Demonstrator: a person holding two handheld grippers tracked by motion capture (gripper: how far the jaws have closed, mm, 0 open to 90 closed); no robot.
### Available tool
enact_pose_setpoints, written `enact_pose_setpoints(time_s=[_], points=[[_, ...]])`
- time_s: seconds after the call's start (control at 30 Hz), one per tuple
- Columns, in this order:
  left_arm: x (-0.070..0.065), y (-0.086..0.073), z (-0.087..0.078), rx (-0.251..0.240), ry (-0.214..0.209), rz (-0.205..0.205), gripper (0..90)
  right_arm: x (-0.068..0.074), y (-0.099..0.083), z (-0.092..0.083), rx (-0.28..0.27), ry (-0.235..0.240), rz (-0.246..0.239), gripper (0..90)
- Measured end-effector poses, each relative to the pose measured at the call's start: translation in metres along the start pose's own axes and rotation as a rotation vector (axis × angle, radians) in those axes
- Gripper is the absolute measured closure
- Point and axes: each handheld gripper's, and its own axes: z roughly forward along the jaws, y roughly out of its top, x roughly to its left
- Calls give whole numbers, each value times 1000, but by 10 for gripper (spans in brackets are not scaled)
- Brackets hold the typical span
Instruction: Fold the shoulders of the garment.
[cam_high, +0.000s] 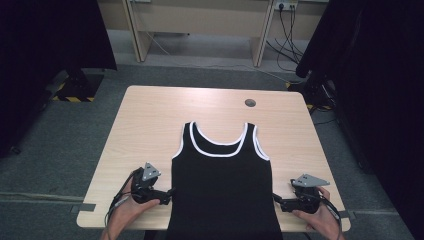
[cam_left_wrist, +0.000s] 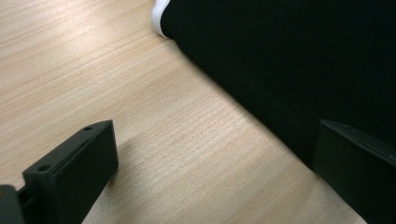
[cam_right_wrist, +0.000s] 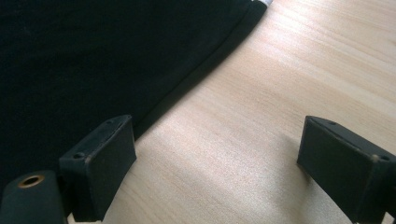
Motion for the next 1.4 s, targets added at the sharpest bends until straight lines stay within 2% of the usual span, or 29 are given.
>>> enact_pose_setpoints(time_s=[0.13,0.33,0.5,0.97,1.13,1.4], points=[[0,0,0,-1,-3,-2,0,0,0,0,0,0,0,117],[5,1,0,-14,-25,-31,0,0,0,0,0,1,0,117],[7,7,2,-24,-28,-37,17,0,0,0,1,2,-3,116],[23,48,18,-71,-12,-58,25,0,1,1,1,2,-3,113],[31,68,35,-70,-2,-65,36,0,2,2,1,3,-3,113],[36,93,58,-72,7,-71,50,0,2,2,1,4,-3,113]])
